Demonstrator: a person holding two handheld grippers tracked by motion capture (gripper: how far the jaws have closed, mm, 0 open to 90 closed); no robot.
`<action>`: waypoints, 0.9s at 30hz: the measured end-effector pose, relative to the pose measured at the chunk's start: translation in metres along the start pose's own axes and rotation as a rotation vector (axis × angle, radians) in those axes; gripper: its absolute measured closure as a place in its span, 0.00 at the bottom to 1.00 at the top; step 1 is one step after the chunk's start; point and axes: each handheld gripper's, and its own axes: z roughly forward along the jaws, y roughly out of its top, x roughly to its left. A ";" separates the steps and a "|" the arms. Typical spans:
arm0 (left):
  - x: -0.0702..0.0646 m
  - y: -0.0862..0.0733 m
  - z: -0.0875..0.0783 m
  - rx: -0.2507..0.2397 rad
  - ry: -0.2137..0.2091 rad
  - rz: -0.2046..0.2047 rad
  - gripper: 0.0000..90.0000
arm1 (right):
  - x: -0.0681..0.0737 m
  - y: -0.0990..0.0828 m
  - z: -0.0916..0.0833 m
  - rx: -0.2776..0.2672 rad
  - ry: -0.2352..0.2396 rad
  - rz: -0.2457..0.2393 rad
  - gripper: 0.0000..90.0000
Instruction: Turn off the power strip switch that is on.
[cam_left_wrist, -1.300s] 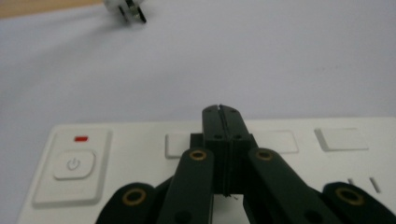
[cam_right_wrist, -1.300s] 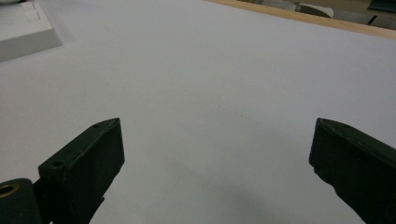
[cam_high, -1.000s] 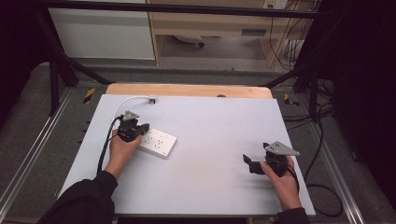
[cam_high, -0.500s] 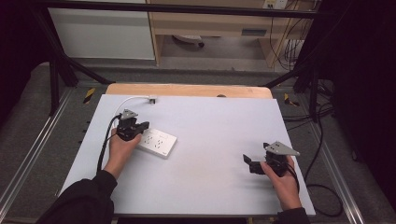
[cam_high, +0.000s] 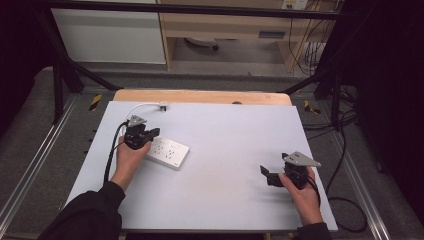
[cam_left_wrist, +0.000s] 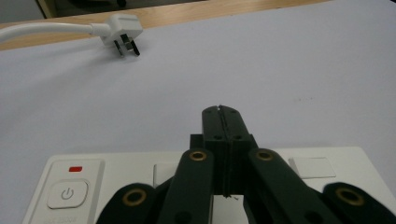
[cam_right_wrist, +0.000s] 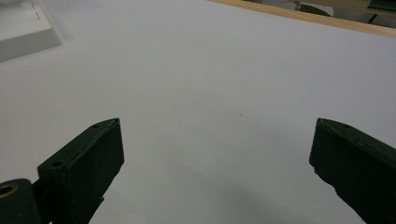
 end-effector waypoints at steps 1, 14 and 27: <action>0.000 0.000 0.000 -0.004 -0.003 -0.003 1.00 | 0.000 0.000 0.000 0.001 0.001 -0.001 0.04; -0.003 0.006 -0.007 -0.066 0.020 -0.010 0.67 | 0.000 0.000 0.000 0.001 0.001 0.003 0.03; -0.005 0.010 -0.017 -0.091 0.034 -0.026 0.25 | 0.000 0.000 0.001 0.002 0.006 -0.001 0.03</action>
